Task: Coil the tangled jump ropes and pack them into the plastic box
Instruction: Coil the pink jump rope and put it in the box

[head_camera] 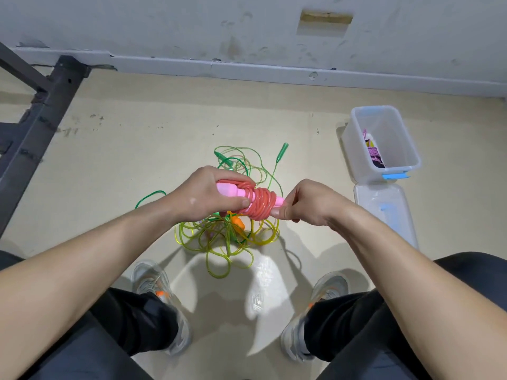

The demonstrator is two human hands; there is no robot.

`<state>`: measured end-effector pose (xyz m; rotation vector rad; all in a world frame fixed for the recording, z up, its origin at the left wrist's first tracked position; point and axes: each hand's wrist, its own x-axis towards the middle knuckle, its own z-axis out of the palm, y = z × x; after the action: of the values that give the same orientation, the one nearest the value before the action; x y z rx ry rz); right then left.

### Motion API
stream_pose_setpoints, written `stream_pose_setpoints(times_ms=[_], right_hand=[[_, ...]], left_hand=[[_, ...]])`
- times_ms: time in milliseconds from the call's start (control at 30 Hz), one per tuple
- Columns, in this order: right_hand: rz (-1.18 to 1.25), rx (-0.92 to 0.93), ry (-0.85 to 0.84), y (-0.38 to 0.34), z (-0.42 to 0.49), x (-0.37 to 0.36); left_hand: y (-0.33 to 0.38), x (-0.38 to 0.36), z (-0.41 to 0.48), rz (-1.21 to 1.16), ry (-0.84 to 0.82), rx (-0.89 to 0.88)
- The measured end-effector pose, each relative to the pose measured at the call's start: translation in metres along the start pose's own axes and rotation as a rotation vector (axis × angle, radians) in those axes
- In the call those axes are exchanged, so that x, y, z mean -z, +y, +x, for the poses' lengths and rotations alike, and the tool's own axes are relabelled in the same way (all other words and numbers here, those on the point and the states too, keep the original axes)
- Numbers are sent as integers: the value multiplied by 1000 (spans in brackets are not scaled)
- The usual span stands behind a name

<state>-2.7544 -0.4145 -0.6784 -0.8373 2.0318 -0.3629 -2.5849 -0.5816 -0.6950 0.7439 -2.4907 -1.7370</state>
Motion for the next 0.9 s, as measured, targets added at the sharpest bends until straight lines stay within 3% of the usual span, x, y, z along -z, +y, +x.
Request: stream_pose_setpoints(times_ms=[167,333,433,567,633,767,900], right_hand=[[54,-25,81,1,10,-10],[-187,36,254,-1,14,-27],[-260,65,264,-3,14,-39],[77,-11,208,1,18,-46],[133,-32,223,2,21,-49],[-86,11,258,2,25,-56],[-394,205,254,0,21,-61]], left_hand=[[0,-1,-1,144,10,-13],[0,-1,-5,281,33,-17],[2,0,-8,369,7,-30],[4,1,-8,548,-24,-126],[3,1,-7,588,-29,-121],[1,-3,-8,631,-43,-111],[1,-5,-7,613,-85,-34]])
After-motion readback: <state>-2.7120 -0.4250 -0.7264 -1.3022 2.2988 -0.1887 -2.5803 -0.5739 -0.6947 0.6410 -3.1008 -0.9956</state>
